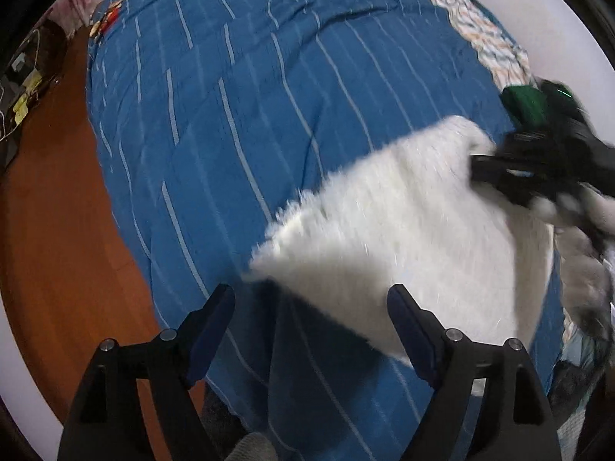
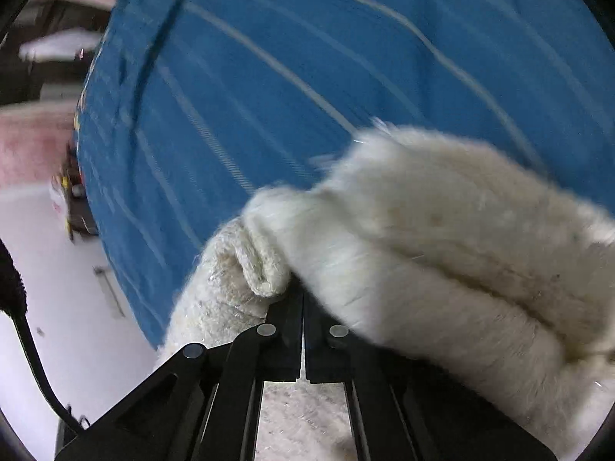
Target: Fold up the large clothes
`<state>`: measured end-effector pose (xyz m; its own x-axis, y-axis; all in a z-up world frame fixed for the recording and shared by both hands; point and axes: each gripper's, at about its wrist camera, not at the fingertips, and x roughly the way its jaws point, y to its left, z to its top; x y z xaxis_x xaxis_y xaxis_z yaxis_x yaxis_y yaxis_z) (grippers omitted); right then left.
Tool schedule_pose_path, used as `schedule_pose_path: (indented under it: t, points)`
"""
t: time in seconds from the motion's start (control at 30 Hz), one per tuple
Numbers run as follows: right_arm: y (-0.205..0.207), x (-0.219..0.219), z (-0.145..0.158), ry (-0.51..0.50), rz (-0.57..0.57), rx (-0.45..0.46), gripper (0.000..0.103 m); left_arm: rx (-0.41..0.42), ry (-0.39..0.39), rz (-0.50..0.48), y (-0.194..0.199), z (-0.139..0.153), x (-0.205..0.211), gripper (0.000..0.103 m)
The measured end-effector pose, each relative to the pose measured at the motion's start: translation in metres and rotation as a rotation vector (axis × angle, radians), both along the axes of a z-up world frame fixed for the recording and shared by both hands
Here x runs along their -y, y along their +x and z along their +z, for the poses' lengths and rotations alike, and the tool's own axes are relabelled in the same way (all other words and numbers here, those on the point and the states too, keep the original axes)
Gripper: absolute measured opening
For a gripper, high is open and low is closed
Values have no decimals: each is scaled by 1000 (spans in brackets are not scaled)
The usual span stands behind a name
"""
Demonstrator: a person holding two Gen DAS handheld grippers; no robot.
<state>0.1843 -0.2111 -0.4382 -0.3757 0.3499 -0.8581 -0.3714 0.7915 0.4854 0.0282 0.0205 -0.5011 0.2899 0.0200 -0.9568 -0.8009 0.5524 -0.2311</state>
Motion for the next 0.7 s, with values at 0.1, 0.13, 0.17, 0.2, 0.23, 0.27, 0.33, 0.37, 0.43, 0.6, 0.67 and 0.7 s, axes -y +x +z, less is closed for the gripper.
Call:
schedule_pose_path:
  t: [0.1, 0.13, 0.17, 0.2, 0.23, 0.27, 0.33, 0.37, 0.43, 0.6, 0.67, 0.7]
  points:
    - [6, 51, 44, 121, -104, 3, 40, 57, -57, 39, -1, -1, -4, 81]
    - [7, 77, 59, 148, -150, 14, 55, 71, -88, 63, 0, -6, -5, 81]
    - [9, 97, 67, 162, -188, 20, 68, 85, -121, 85, 1, -12, -7, 81]
    - [8, 121, 75, 165, -228, 22, 68, 107, -164, 111, 2, -20, -9, 81]
    - [4, 148, 79, 151, -266, 21, 68, 138, -221, 147, 4, -32, -12, 81]
    - [0, 174, 80, 134, -302, 24, 68, 163, -264, 176, 6, -41, -13, 81]
    - [-11, 207, 74, 109, -351, 3, 68, 206, -327, 240, 9, -59, -16, 79]
    - [-18, 226, 65, 108, -378, -20, 68, 251, -342, 278, 9, -65, -18, 77]
    - [-28, 253, 46, 109, -410, -65, 68, 311, -316, 330, 6, -63, -19, 12]
    - [-43, 277, -18, 172, -455, -179, 70, 346, -225, 283, -15, -25, -5, 7]
    - [-44, 275, -39, 218, -450, -201, 73, 325, -220, 271, -23, -26, -2, 7]
    - [-44, 274, -48, 263, -439, -212, 77, 319, -232, 276, -28, -31, -2, 7]
